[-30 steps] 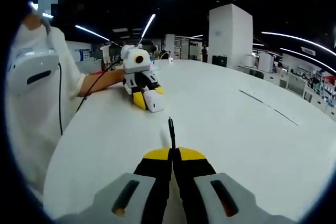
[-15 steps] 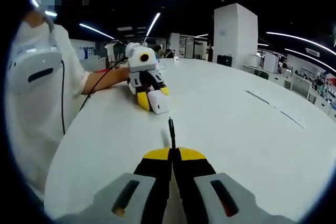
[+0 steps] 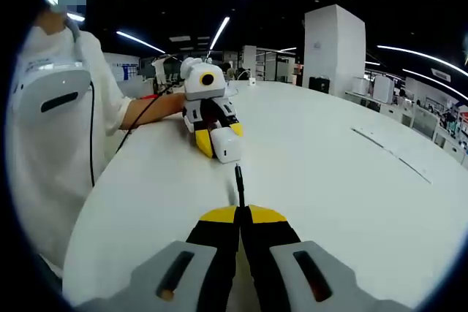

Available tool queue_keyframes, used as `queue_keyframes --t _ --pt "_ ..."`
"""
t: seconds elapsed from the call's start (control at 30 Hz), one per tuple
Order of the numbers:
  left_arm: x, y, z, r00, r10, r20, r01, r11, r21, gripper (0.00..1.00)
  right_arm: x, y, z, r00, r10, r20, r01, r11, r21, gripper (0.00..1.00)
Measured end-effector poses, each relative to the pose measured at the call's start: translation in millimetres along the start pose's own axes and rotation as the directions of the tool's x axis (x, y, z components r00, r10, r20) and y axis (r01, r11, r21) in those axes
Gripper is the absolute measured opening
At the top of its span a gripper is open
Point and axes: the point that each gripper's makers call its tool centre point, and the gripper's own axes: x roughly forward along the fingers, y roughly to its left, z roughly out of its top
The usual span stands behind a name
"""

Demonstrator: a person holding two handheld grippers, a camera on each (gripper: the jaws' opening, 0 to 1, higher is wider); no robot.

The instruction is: Plug the desk Type‑C cable into the charger adapter.

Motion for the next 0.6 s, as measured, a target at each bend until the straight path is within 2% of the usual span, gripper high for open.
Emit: queue_keyframes --t 0.6 --pt "3.7 -5.3 1.7 1.0 -0.026 0.004 0.026 1.0 0.001 0.26 6.3 8.9 3.3 0.999 0.036 0.001 -0.036 0.999 -0.016 0.03"
